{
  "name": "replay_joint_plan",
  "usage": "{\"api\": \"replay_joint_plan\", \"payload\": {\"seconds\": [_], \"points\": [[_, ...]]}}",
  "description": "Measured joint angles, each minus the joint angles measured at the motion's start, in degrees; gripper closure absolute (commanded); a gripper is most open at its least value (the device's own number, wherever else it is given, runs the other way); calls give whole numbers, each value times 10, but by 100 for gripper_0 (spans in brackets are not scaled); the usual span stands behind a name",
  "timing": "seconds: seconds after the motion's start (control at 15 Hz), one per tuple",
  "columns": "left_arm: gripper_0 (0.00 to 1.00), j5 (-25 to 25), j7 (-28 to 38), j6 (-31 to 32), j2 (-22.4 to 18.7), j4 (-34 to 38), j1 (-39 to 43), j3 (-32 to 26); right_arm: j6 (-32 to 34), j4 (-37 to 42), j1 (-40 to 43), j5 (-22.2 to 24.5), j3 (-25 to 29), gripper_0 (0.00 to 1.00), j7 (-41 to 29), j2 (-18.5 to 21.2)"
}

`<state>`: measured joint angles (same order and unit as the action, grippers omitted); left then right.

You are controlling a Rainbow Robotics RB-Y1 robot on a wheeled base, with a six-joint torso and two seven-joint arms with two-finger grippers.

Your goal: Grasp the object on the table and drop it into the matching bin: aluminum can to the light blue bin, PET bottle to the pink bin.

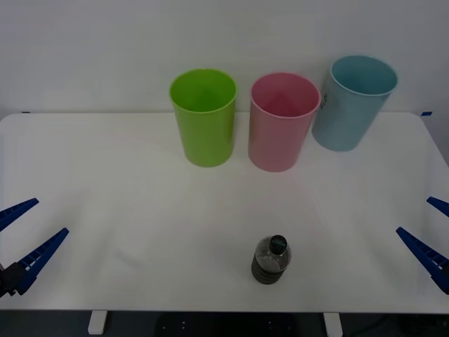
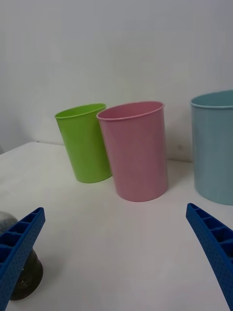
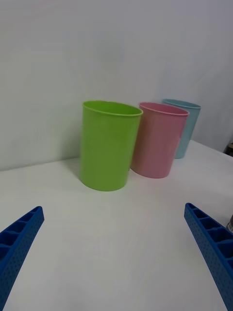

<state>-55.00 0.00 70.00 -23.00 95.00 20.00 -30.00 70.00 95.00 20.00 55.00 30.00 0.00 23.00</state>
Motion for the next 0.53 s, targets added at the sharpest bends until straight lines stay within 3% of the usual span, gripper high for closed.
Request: {"api": "replay_joint_plan", "payload": {"seconds": [0.53], "points": [[0, 0, 0, 0, 0, 0, 0, 0, -5, 2, 20, -7, -4, 0, 0, -2]]}}
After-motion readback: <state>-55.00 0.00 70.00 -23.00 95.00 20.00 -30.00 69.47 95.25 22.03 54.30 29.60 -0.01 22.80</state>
